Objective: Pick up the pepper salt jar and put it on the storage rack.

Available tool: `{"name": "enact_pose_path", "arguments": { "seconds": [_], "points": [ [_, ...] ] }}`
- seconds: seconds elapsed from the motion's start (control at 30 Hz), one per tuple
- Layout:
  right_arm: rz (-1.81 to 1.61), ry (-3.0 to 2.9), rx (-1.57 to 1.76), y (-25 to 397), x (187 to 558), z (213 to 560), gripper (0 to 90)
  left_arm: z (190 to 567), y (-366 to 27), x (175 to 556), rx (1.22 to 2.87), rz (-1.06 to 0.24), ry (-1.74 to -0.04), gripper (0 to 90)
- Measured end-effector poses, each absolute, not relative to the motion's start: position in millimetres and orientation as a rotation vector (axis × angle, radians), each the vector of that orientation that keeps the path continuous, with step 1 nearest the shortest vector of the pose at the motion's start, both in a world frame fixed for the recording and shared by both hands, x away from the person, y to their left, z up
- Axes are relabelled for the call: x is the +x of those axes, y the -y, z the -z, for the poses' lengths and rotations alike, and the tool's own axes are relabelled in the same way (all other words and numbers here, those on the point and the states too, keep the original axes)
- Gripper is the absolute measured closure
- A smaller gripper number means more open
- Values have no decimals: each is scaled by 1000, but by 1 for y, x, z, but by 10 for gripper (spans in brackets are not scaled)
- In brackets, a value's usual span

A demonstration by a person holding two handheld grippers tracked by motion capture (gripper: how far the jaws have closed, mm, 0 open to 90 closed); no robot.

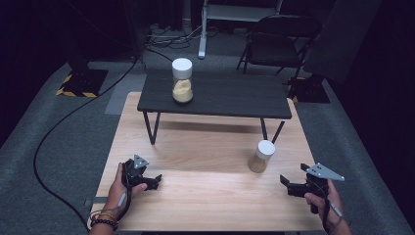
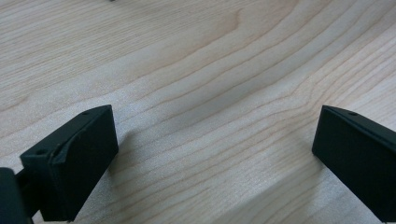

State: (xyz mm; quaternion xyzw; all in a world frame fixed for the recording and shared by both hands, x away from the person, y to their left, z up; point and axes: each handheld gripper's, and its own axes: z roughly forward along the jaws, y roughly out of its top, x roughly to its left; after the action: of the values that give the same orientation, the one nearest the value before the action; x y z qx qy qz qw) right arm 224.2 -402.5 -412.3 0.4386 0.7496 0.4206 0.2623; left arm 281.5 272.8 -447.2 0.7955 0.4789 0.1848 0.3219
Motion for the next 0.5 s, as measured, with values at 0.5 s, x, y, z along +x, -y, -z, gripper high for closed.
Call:
{"name": "enact_pose_path", "arguments": {
  "seconds": [0.5],
  "points": [
    [-1205, -2019, 1216, 392, 232, 428, 17, 447, -273, 282, 2090, -486, -1257, 4]
  ]
}}
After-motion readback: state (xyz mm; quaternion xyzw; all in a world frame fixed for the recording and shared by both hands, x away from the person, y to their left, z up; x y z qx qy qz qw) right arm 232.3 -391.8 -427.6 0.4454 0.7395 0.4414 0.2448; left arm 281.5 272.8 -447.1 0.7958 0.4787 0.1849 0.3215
